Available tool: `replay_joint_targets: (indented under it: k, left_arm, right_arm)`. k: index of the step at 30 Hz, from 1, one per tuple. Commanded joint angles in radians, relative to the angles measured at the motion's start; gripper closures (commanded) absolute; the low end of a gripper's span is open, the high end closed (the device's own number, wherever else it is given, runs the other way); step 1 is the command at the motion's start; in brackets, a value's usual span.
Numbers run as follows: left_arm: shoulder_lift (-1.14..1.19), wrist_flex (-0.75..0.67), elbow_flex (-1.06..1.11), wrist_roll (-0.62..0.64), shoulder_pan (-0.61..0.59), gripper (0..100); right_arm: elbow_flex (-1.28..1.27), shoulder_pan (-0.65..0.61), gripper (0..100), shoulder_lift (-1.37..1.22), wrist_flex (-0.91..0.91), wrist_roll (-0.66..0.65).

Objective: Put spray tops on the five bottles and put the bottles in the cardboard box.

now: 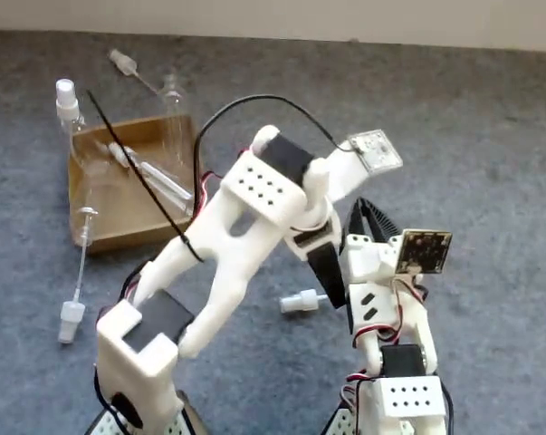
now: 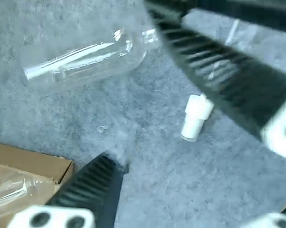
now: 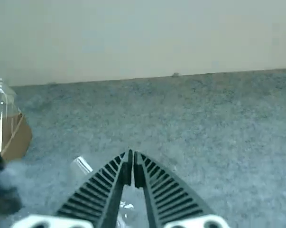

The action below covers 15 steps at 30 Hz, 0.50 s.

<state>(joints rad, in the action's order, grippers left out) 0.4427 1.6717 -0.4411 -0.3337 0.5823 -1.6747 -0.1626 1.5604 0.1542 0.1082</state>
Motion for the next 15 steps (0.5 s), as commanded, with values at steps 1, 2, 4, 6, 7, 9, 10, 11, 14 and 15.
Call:
replay_joint_targets:
  k: [1,2,4,6,7,9,10,11,14,15]
  left_arm:
    - [0.007,-0.054,0.001,0.014,-0.001,77]
    - [0.007,-0.057,0.001,0.014,-0.004,77]
    - [0.008,-0.057,0.001,0.014,-0.018,77]
    - [0.015,-0.061,0.001,0.014,-0.035,77]
    - [0.015,-0.061,0.001,0.014,-0.047,77]
    - [0.016,-0.061,0.002,0.014,-0.07,77]
    - [0.016,-0.061,0.002,0.014,-0.087,77]
    - [0.015,-0.061,0.002,0.014,-0.101,77]
    - [0.008,-0.061,0.001,0.014,-0.139,77]
    - [0.008,-0.063,0.001,0.014,-0.145,77]
  right_arm:
    - [-0.122,-0.073,98.1,0.021,-0.008,0.011]
    - [-0.122,-0.071,98.1,0.021,-0.008,0.011]
    - [-0.122,-0.07,98.1,0.021,-0.008,0.011]
    - [-0.122,-0.068,98.1,0.022,-0.008,0.011]
    - [-0.122,-0.068,98.1,0.022,-0.008,0.011]
    - [-0.122,-0.038,98.1,0.022,-0.013,0.011]
    - [-0.122,-0.005,98.1,0.022,-0.015,0.011]
    - [-0.122,0.027,98.1,0.022,-0.015,0.011]
    - [-0.119,0.093,98.1,0.022,-0.015,0.011]
    - [-0.119,0.097,98.1,0.022,-0.015,0.011]
